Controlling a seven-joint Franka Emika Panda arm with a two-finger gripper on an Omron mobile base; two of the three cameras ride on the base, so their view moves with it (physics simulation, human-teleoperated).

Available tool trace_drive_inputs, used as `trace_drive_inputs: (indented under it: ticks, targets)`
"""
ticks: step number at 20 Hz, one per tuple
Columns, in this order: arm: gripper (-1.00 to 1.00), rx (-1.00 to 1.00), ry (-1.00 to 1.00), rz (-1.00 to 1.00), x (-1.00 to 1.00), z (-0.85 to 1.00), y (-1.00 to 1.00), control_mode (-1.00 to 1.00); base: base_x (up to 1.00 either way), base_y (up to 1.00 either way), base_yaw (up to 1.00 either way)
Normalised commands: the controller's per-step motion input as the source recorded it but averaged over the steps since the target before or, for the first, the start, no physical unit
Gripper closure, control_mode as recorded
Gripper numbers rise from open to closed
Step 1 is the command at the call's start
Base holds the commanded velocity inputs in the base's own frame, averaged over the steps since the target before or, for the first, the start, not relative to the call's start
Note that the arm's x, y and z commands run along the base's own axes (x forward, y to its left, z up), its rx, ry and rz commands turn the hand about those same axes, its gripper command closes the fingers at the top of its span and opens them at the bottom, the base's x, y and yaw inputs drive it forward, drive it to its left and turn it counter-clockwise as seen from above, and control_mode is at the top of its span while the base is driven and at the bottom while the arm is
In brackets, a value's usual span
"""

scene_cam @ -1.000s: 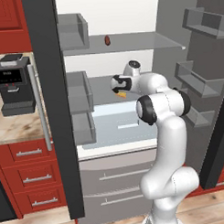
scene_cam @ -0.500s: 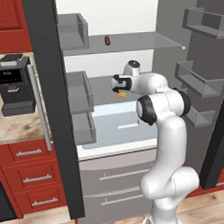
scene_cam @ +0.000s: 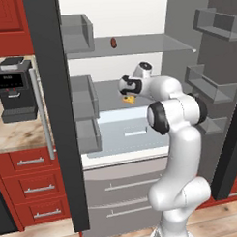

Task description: Retrieve the sausage and cheese from the fridge and place them on the cutting board on the counter.

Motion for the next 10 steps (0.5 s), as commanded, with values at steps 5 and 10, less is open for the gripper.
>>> trace_drive_inputs:
  ticks: [5,10]
  targets:
    - [1.0,0.02,0.0,0.0,-0.62,0.13,0.0,-1.0,0.0,0.0,0.0]
    - [1.0,0.0,-0.13,-0.11,-0.8,0.0,0.02,-1.0,0.0,0.0,0.0]
